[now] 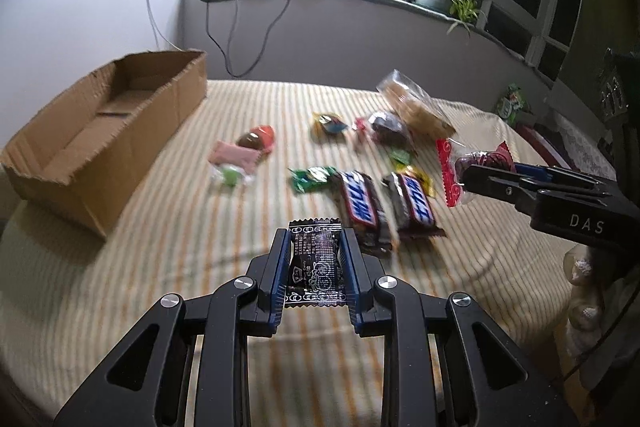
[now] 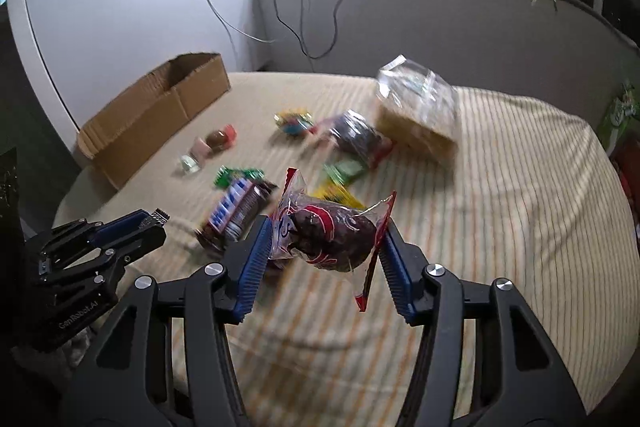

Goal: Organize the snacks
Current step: 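Carry both held snacks into the cardboard box and open both tools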

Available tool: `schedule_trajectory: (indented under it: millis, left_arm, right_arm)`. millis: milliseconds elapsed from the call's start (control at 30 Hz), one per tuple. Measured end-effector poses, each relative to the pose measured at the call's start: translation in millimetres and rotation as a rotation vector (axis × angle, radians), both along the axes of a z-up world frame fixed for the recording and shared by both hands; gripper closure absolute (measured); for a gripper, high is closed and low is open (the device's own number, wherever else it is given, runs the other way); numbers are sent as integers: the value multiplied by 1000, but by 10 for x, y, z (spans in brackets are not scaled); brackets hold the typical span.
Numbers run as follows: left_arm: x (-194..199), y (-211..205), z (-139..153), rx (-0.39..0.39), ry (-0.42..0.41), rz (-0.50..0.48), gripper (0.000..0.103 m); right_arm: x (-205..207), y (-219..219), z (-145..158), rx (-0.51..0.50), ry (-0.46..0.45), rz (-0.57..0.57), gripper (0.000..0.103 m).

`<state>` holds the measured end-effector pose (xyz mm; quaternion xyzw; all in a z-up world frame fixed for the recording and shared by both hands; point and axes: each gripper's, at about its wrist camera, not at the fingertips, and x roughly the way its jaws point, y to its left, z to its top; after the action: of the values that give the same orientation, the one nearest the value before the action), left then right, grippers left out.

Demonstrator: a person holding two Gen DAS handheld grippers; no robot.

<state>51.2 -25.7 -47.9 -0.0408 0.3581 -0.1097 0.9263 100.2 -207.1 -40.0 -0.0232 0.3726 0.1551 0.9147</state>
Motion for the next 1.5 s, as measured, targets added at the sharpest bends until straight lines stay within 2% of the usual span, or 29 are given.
schedule_trajectory:
  millis: [400, 967, 1233, 1500]
  left_arm:
    - [125, 632, 286, 8, -78, 118, 80]
    - [373, 1389, 318, -3, -87, 275, 80]
    - [489, 1475, 244, -17, -60, 291, 80]
    - [547, 1510, 216, -16, -46, 290, 79]
  right_arm:
    - [234, 750, 342, -10, -75, 126, 56]
    - [831, 1871, 460, 10, -76, 288, 57]
    - [1054, 2407, 325, -24, -44, 356, 57]
    - [1189, 2597, 166, -19, 4, 387, 56]
